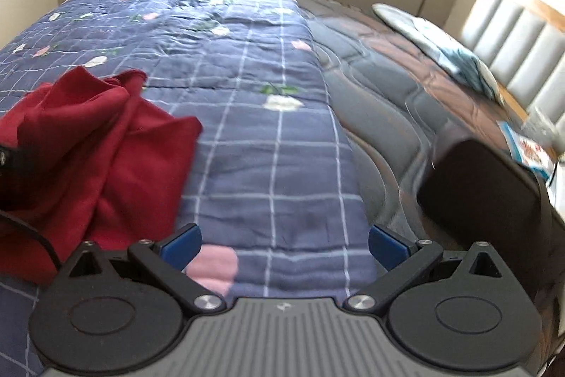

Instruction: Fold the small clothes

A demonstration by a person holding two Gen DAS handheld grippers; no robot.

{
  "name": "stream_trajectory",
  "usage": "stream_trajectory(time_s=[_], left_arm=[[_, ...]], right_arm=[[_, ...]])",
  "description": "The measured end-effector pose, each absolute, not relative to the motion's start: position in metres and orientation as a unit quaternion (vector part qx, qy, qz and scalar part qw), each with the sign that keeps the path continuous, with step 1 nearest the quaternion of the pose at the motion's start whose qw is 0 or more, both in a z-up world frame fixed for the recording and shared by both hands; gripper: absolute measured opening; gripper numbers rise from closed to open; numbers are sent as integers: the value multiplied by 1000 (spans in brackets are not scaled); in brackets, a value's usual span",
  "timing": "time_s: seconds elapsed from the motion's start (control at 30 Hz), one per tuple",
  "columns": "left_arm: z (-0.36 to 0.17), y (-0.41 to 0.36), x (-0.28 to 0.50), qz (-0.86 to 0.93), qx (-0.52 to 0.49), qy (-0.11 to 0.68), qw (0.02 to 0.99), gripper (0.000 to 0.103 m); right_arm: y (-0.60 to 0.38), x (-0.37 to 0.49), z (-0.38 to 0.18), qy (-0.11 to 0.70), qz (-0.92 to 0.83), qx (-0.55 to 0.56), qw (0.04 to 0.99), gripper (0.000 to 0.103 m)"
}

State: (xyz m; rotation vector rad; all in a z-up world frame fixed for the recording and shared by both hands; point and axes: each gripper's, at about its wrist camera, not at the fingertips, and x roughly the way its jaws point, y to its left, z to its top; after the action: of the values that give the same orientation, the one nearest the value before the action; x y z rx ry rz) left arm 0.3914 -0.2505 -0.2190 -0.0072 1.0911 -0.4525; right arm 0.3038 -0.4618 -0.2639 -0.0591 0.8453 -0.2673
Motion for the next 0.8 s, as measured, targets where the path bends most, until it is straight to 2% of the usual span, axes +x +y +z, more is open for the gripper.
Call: stream_trajectory(time_s=[0.17, 0.23, 0.3, 0.33, 0.4, 0.6, 0.8], left_arm=[[-231, -250, 388, -214, -35, 535, 816, 18], [-231, -246, 387, -213, -51, 540, 813, 29], [-226, -246, 386, -211, -54, 538, 814, 45], [-224, -245, 385, -210, -53, 537, 815, 49], [-218, -245, 386, -206, -55, 536, 817, 64], [-202, -222, 378, -170, -74, 523, 832, 92], [-203, -170, 374, -67, -115, 522, 843, 99]], right_arm=[[-463, 301, -267, 415, -124, -14, 901, 103], [-462, 303, -266, 419, -118, -1, 900, 103], [-462, 307, -264, 419, -107, 20, 901, 103], [-462, 309, -263, 416, -100, 35, 903, 103], [-462, 314, -260, 411, -88, 60, 906, 103], [-463, 336, -253, 375, -33, 180, 909, 103], [-453, 371, -261, 381, 21, 262, 886, 103]])
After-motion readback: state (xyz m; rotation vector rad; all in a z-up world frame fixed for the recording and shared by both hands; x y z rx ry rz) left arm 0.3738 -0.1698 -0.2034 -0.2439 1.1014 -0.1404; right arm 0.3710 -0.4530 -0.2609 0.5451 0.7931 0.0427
